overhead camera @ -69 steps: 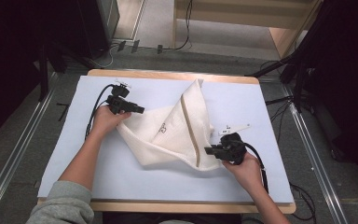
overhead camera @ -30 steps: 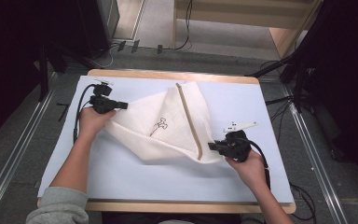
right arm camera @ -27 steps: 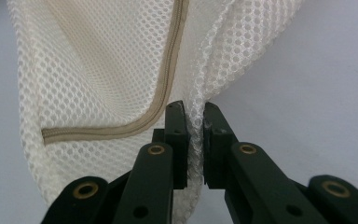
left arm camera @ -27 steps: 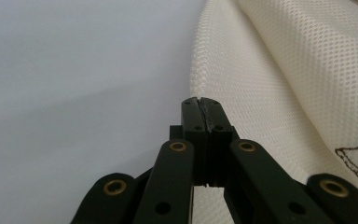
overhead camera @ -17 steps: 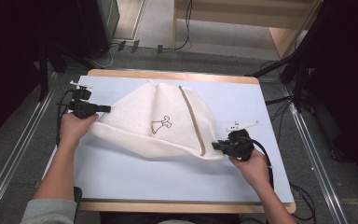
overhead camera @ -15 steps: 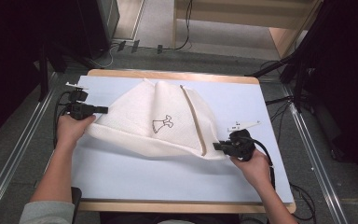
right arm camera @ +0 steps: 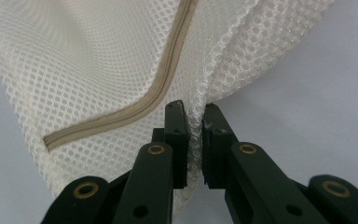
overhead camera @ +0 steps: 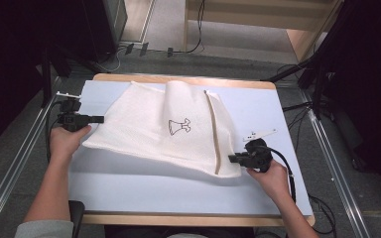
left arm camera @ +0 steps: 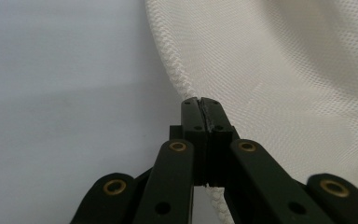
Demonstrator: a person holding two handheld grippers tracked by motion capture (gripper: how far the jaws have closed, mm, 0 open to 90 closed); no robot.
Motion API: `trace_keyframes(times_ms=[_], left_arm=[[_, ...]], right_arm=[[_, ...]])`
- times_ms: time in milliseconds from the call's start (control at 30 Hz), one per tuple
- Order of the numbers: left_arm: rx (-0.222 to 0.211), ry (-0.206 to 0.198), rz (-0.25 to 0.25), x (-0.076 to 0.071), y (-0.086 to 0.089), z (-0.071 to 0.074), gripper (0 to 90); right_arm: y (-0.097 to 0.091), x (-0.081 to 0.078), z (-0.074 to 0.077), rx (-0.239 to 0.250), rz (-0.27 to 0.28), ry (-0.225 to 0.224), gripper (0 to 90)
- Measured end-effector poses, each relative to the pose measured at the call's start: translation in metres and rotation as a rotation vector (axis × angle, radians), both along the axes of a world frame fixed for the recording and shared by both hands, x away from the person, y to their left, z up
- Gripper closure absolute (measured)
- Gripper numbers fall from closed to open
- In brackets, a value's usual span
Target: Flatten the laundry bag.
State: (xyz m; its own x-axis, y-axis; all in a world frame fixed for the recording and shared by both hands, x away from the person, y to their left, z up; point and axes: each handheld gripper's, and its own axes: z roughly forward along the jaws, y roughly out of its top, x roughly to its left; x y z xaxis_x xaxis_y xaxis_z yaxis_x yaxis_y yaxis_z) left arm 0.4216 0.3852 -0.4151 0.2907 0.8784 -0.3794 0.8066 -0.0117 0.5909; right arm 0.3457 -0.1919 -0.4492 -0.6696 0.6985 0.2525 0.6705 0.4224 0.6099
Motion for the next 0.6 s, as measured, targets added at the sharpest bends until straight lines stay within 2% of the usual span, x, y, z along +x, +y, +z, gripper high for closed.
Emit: trace_keyframes(times_ms=[133,233,267,300,367,467,500,600], left_arm=[[0.005,0.011,-0.002,0.000,0.002,-0.004,90.0],[0.014,0.012,-0.018,0.001,0.000,-0.007,89.0],[0.010,0.008,-0.029,0.000,-0.001,-0.007,89.0],[0.005,-0.010,-0.043,-0.002,-0.002,-0.005,84.6],[0.013,-0.030,-0.045,-0.004,-0.002,-0.002,80.9],[0.007,-0.060,-0.046,-0.008,-0.003,0.003,69.2],[0.009,-0.073,-0.042,-0.009,-0.004,0.005,64.3],[0.012,-0.093,-0.042,-0.013,-0.005,0.009,58.0]], right_arm=[[0.001,-0.006,-0.003,0.001,0.020,0.009,83.3],[0.002,-0.007,-0.005,-0.001,0.028,0.017,64.5],[0.002,-0.007,-0.005,-0.001,0.028,0.017,64.5],[0.002,-0.006,-0.001,0.014,0.013,0.015,56.0],[-0.001,-0.007,0.005,0.038,0.009,-0.012,50.4],[-0.006,-0.006,0.011,0.071,-0.008,-0.069,44.9],[-0.008,-0.005,0.012,0.082,-0.012,-0.077,43.1],[-0.013,-0.002,0.016,0.097,-0.028,-0.101,40.8]])
